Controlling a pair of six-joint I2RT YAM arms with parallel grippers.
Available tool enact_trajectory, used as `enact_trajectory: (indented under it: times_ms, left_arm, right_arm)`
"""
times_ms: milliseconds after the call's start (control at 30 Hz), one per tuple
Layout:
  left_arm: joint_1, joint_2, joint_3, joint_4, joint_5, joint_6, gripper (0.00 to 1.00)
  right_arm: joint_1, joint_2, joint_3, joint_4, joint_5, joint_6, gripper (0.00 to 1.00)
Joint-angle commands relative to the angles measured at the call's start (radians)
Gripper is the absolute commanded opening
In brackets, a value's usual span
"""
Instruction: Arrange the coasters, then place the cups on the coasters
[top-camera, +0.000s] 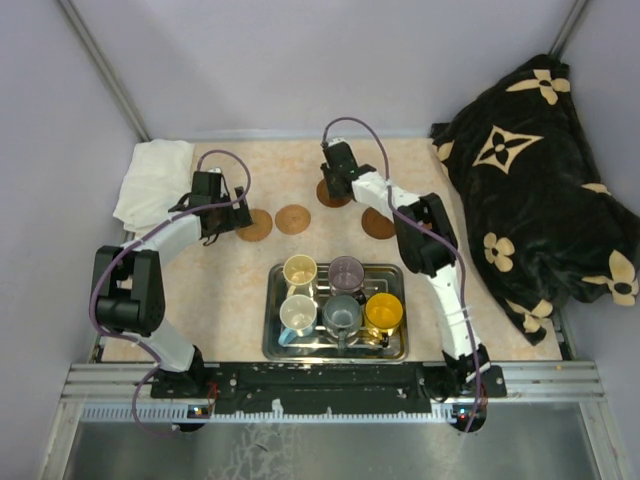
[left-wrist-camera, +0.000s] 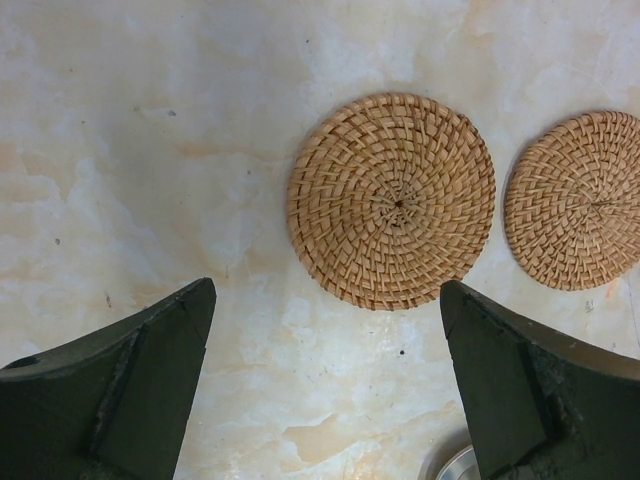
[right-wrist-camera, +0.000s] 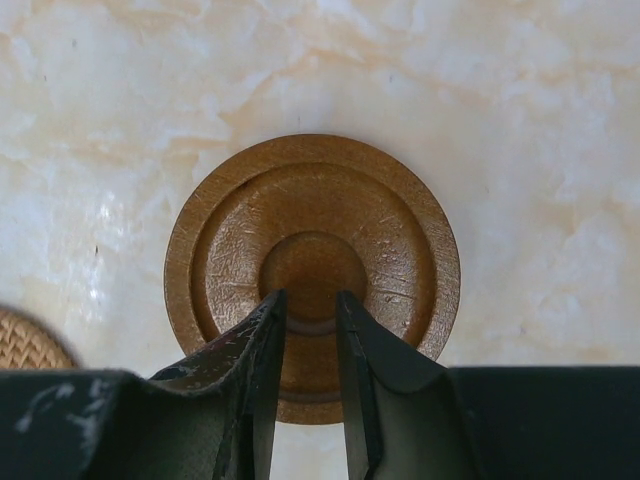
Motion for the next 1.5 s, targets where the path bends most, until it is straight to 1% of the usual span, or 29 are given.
enact_trajectory:
  times_ms: [0, 100, 267, 467, 733, 1233, 1467]
  left_arm:
    - [-0.004, -0.005, 0.014, 0.018, 0.016, 0.002, 0.99]
    - [-0.004, -0.008, 0.011, 0.018, 0.020, -0.002, 0.99]
    - [-0.004, -0.017, 0.001, 0.020, 0.024, -0.007, 0.99]
    - [-0.004, -0.035, -0.012, 0.021, 0.023, -0.010, 0.99]
    - [-0.004, -0.047, -0.025, 0.019, 0.025, -0.010, 0.99]
    - [-0.004, -0.033, -0.020, 0.013, 0.030, -0.009, 0.99]
    - [-0.004, -0.028, -0.014, 0.014, 0.036, -0.008, 0.99]
  right_arm:
    - [0.030, -0.092, -0.183, -0.041, -0.018, 0.034, 0.28]
    - [0.051, -0.145, -0.271, -0.019, -0.008, 0.039, 0.28]
    - [0.095, -0.196, -0.339, -0.029, 0.033, 0.031, 0.28]
    - [0.110, -0.236, -0.418, -0.010, 0.034, 0.075, 0.28]
    - [0.113, -0.278, -0.469, -0.003, 0.069, 0.108, 0.27]
    - [0.113, -0.296, -0.484, -0.053, 0.138, 0.164, 0.28]
    - [0.113, -0.311, -0.523, -0.043, 0.124, 0.184, 0.27]
